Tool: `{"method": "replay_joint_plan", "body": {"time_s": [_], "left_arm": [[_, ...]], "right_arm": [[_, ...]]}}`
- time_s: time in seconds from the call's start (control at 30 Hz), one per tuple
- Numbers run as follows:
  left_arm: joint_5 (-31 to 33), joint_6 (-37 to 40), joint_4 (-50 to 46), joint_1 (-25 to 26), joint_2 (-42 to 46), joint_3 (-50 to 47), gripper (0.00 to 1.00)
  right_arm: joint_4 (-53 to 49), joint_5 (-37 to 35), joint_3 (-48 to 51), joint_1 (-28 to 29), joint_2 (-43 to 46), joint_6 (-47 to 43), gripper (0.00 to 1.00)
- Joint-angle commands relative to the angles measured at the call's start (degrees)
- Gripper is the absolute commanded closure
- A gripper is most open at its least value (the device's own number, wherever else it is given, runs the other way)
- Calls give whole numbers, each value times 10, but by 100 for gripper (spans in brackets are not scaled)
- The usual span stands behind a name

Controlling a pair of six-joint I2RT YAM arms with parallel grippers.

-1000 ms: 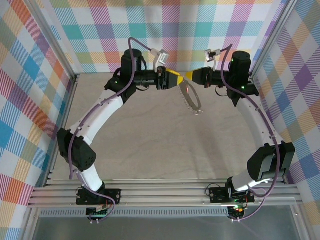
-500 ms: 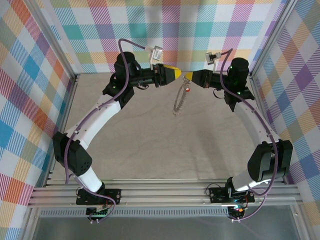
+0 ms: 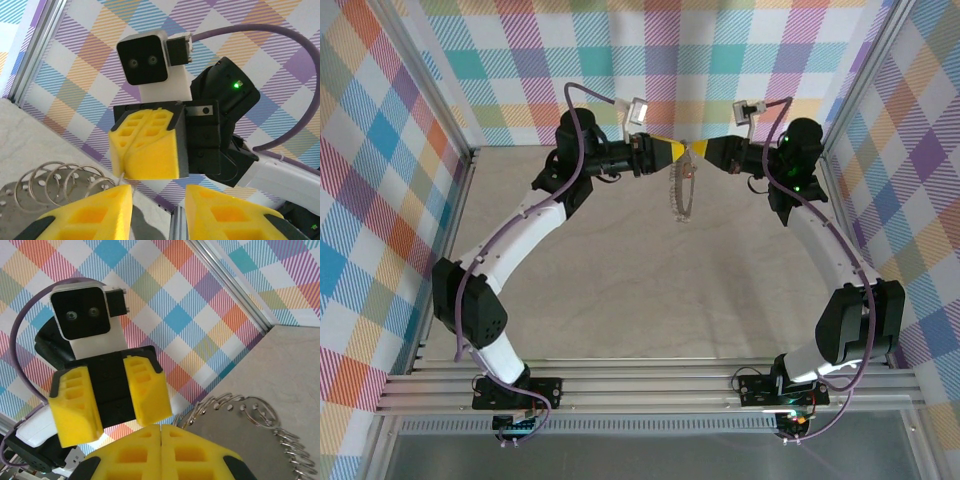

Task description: Put the keys on the keyring

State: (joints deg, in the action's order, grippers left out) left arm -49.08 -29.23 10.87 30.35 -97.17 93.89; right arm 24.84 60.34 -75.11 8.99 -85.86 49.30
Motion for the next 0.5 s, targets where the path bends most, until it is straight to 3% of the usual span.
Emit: {"method": "replay_joint_plan", "body": {"time_s": [0.0, 0.47], "left_arm": [[-19, -10, 25, 6, -14, 10, 67], [-24, -12, 27, 16, -32, 31, 68]], "right_arm": [[46, 14, 3, -2, 21, 16, 100], [48, 15, 5, -1, 21, 17, 100]]}}
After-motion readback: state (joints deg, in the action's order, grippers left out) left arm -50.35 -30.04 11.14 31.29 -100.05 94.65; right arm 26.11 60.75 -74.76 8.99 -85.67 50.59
